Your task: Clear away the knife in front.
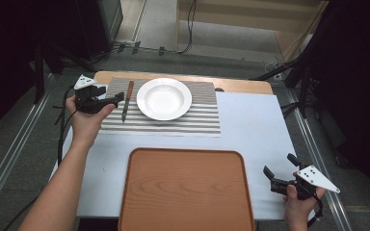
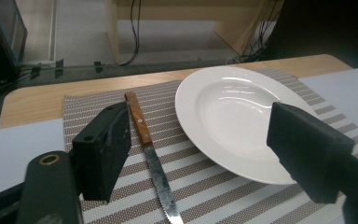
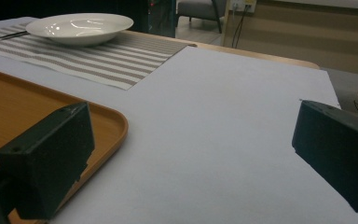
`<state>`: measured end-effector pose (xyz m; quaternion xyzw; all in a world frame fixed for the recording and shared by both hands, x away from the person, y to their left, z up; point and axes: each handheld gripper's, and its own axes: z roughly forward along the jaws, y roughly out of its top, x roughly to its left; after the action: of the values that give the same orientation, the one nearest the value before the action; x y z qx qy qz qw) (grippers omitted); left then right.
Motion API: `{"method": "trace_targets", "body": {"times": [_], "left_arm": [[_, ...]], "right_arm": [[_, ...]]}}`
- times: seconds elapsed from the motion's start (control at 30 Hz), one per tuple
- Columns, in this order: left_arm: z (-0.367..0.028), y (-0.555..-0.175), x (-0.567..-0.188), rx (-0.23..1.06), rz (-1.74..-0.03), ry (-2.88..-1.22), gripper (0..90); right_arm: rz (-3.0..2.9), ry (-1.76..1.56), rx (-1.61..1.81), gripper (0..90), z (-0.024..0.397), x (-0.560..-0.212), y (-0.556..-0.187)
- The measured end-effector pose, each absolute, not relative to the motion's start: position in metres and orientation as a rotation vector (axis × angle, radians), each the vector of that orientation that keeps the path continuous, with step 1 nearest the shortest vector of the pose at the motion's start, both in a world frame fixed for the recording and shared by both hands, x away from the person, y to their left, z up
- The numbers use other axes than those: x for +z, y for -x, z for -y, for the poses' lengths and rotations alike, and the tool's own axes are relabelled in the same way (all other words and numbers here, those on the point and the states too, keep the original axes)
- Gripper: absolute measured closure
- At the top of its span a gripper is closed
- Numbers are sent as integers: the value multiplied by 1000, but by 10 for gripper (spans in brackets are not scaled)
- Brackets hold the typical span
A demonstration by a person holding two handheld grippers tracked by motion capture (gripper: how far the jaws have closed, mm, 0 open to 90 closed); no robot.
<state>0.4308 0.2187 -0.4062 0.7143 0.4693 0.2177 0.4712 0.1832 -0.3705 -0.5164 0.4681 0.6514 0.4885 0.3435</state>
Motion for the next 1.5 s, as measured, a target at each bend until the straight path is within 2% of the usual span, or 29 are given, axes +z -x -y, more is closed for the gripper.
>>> {"method": "trace_targets", "body": {"times": [0.17, 0.97, 1.27, 1.5], "left_arm": [[-216, -452, -409, 500, -1223, -1776, 282], [-186, -531, -436, 341, -1496, -1999, 385], [-180, -545, -443, 306, -1622, -2047, 550], [-182, -551, -454, 266, -1665, -2053, 634]], "right_arm": [[-1696, -1216, 1266, 0, 370, -516, -183], [-1700, -1209, 1257, 0, 369, -517, -184], [-1698, -1208, 1252, 0, 369, -517, -185], [-1702, -1208, 1244, 0, 368, -517, -185]]}}
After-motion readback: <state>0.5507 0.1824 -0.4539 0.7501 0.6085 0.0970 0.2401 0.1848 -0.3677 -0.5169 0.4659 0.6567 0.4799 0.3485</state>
